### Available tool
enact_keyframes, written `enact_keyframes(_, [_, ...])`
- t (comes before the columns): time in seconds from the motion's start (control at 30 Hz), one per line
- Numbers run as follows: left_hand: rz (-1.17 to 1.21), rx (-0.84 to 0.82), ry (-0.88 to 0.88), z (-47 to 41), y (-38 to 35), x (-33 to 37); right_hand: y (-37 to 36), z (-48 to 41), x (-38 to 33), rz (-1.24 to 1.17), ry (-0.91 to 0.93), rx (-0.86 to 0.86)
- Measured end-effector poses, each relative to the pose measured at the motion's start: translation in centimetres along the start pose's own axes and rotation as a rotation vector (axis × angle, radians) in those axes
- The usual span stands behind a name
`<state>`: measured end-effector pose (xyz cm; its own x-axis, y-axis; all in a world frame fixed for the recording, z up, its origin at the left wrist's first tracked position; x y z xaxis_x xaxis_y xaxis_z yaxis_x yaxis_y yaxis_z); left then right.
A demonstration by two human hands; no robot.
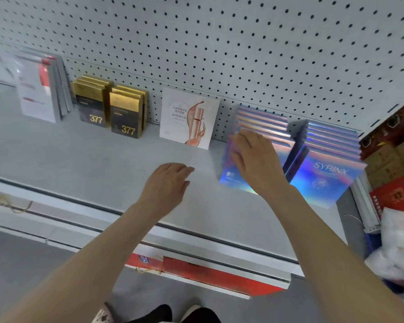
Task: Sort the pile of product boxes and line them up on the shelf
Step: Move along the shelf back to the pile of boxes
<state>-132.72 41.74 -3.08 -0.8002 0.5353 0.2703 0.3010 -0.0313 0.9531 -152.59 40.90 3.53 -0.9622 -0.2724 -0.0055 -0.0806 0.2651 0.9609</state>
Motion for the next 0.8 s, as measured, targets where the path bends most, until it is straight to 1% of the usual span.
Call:
enact_keyframes(0.07, [0.033,0.029,0.056,1.9,1.9,-2.9,-0.4,-0.2,-3.0,0.001,0.048,-0.047])
enact_keyframes(0.17, [0.034,0.079,0.096,5.5,4.6,-7.8,-1.6,-0.6,-8.2,-0.002,0.082,-0.053])
enact_keyframes(0.33, [0.012,0.116,0.18,13.3,8.1,-16.8,-5.1,-2.7,-19.7,-0.096,0.132,-0.151])
enact_keyframes(0.43, [0.033,0.154,0.275,18.5,10.0,-22.4,-7.1,-4.2,-27.3,-0.165,0.17,-0.188])
enact_keyframes(0.57, [0.009,0.162,0.412,25.5,12.4,-29.7,-10.0,-6.9,-37.6,-0.209,0.268,-0.245])
enact_keyframes(0.8, [0.024,0.203,0.613,34.7,16.0,-40.7,-13.3,-12.7,-52.5,-0.316,0.424,-0.272])
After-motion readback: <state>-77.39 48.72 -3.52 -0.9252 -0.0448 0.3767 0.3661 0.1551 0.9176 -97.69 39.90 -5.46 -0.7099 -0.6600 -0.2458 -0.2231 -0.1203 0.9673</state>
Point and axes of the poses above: each hand's wrist, its own z-axis away from the middle knuckle, its own y-axis out of the back of the hand, x = y × z, the point moved 6 cm from there along -z, towards the middle knuckle, and after that the axes turned 9 degrees about -x, right-handed, at the moved point
